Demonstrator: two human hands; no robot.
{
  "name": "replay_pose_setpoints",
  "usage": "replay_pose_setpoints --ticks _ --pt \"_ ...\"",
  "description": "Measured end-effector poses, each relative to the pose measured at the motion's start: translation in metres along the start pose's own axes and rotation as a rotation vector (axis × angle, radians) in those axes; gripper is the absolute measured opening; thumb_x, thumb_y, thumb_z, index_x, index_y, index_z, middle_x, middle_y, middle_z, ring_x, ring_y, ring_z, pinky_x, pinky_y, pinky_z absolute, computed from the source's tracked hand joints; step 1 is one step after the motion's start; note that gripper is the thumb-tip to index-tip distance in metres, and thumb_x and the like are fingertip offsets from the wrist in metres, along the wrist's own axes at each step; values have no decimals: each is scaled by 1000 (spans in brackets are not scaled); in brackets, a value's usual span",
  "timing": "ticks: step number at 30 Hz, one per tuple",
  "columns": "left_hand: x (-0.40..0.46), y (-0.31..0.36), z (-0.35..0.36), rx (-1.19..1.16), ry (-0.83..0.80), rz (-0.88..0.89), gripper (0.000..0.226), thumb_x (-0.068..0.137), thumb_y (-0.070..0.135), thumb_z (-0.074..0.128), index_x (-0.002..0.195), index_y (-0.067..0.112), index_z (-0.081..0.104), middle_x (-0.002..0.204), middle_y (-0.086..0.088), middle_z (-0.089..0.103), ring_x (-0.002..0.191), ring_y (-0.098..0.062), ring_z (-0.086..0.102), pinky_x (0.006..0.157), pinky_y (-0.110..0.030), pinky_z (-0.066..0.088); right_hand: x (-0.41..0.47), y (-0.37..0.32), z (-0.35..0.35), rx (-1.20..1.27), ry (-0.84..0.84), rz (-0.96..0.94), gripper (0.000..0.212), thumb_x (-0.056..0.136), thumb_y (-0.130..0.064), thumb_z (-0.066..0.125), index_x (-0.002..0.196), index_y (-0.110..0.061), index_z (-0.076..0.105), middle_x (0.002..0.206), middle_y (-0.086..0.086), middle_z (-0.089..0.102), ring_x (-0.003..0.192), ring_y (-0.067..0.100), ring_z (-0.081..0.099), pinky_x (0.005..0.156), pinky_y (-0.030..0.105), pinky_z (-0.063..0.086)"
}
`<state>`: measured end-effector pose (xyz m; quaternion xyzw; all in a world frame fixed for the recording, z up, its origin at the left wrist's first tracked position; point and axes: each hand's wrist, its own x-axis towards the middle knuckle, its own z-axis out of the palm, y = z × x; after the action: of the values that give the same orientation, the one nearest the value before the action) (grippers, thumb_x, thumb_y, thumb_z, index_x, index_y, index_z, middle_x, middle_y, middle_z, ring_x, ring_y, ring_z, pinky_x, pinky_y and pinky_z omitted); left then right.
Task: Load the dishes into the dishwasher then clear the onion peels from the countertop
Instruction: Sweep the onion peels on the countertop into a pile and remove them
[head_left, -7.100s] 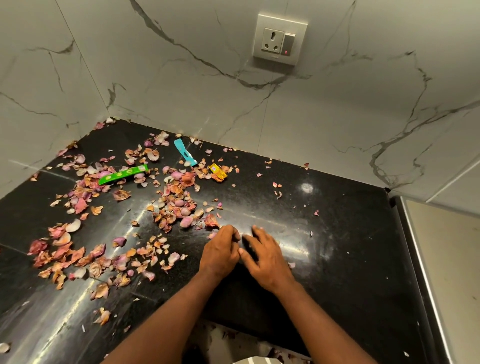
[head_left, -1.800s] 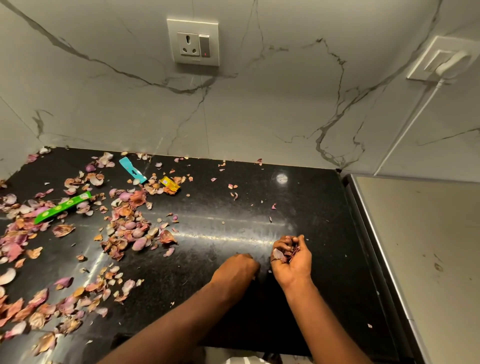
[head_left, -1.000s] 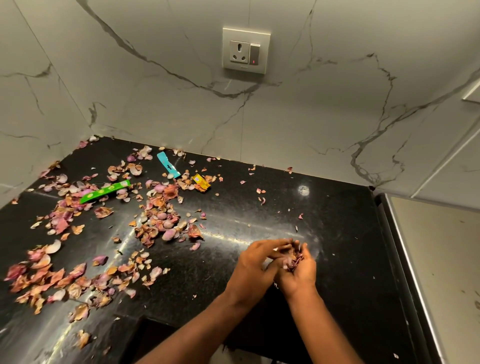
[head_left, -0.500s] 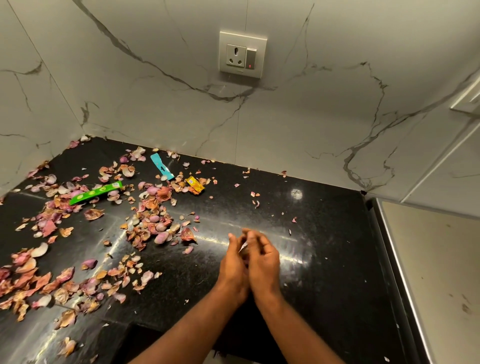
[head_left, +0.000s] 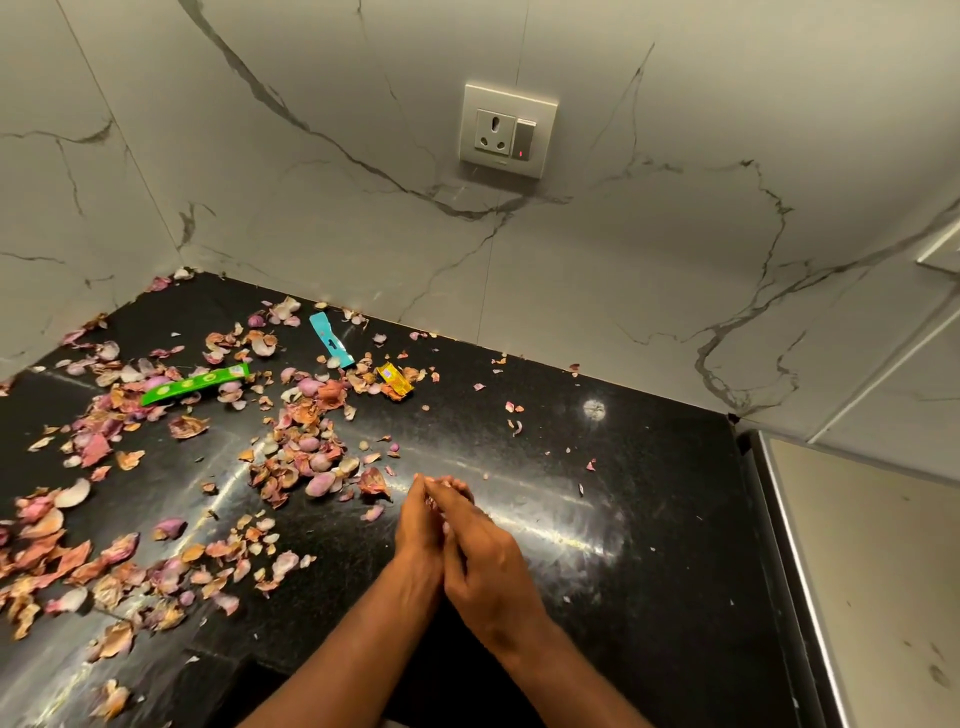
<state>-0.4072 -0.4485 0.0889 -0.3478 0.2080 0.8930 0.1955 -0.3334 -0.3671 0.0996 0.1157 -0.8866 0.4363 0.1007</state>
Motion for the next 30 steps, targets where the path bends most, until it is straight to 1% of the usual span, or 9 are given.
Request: replay_pose_setpoints --ticks 3,6,10,12,14,16,19,26,30 --pt "7 10 2 -52 42 21 43 109 39 42 76 15 53 59 -3 60 54 -16 59 58 -29 51 12 1 -8 255 161 171 44 95 -3 67 133 -26 66 132 -9 67 114 4 68 95 23 56" --pt "2 13 1 -144 40 32 43 110 34 46 71 16 53 54 -1 57 44 -12 57 46 -22 52 33 22 -24 573 316 454 24 88 -8 81 106 -22 75 99 4 76 86 13 72 76 28 59" --pt "-9 20 -13 -168 24 23 40 107 34 53 72 15 57 58 0 59 46 -11 59 44 -21 54 60 83 -71 440 311 696 18 89 -9 78 101 -23 77 98 6 75 90 23 70 74 27 56" --pt "-11 25 -25 -164 42 31 39 107 34 53 73 16 57 59 1 59 46 -10 59 44 -21 53 67 118 -91 32 295 653 23 91 -8 75 100 -30 78 102 1 72 98 24 70 84 31 56" --pt "-15 29 -34 -181 62 41 36 107 32 53 75 16 58 61 1 59 47 -10 58 44 -21 53 67 152 -102 -305 198 565 30 96 -10 68 122 -24 74 130 6 64 121 27 63 107 39 49" --pt "-17 33 -39 -182 77 58 36 108 31 51 76 15 58 60 2 58 47 -10 57 43 -20 52 61 176 -100 -438 -24 601 51 105 -22 56 154 -11 47 166 13 32 150 33 38 125 44 29" --pt "-22 38 -44 -171 90 81 36 108 29 51 76 15 58 59 2 58 47 -9 57 43 -19 52 41 180 -76 -550 -180 616 66 112 -34 36 165 -6 10 173 11 -2 161 27 1 129 41 2" --pt "-20 41 -57 -204 121 81 34 107 29 52 77 15 59 59 2 60 47 -9 59 45 -19 53 -19 118 8 -321 -64 283 51 111 -30 39 160 -16 35 162 -11 15 158 16 20 126 21 2" --pt "-12 42 -62 -169 120 78 36 108 30 50 76 16 57 55 3 57 45 -8 56 44 -18 51 -43 82 49 -385 -178 -145 50 107 -45 46 153 -24 49 163 2 42 151 19 38 126 36 27"
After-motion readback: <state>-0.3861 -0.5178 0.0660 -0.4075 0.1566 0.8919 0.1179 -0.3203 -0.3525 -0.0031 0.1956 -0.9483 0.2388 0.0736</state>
